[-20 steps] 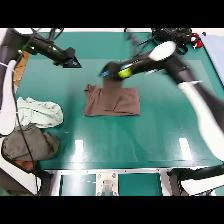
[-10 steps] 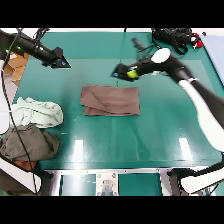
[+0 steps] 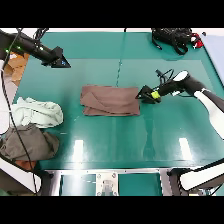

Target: Fold the shirts.

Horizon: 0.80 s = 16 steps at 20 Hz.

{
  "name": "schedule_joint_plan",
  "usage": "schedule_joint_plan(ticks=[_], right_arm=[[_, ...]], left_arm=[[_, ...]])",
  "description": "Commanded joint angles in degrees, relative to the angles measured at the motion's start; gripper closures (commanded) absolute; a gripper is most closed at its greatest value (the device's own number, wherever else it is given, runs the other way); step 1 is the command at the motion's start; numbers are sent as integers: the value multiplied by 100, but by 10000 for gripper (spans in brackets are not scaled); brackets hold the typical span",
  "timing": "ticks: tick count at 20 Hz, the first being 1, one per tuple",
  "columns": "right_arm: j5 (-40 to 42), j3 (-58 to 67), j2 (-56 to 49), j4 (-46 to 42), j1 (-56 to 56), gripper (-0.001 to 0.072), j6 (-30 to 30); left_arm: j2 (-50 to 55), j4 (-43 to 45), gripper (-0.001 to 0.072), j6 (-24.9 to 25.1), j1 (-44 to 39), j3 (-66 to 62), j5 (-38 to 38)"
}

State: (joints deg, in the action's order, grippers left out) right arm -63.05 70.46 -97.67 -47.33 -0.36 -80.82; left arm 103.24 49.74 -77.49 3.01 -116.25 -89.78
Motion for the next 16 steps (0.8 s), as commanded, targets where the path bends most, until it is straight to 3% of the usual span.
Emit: schedule_joint_plan(ticks=[1, 2, 3, 4, 5, 8, 11, 16], right_arm=[[181, -302, -487, 1388, 262, 171, 798], [256, -293, -570, 1729, 382, 172, 946], [282, -234, -625, 2017, 472, 241, 1080], [275, -146, -621, 2175, 503, 560, 1154], [216, 42, -597, 2216, 498, 688, 1161], [-17, 791, -238, 2159, 160, 697, 949], [-107, 1617, 468, 1344, -529, 698, 468], [-527, 1996, 1255, 345, -2498, 699, -330]], left_arm=[[-4, 2, 685, -4, 2, 0, 35], [-4, 2, 685, -4, 2, 0, 33], [-4, 2, 685, -4, 2, 0, 20], [-4, 2, 685, -4, 2, 0, 13], [-4, 2, 685, -4, 2, 0, 13], [-4, 2, 685, -2, 2, 0, 11], [-4, 2, 685, -2, 2, 0, -24], [-4, 2, 685, 0, 2, 0, -28]])
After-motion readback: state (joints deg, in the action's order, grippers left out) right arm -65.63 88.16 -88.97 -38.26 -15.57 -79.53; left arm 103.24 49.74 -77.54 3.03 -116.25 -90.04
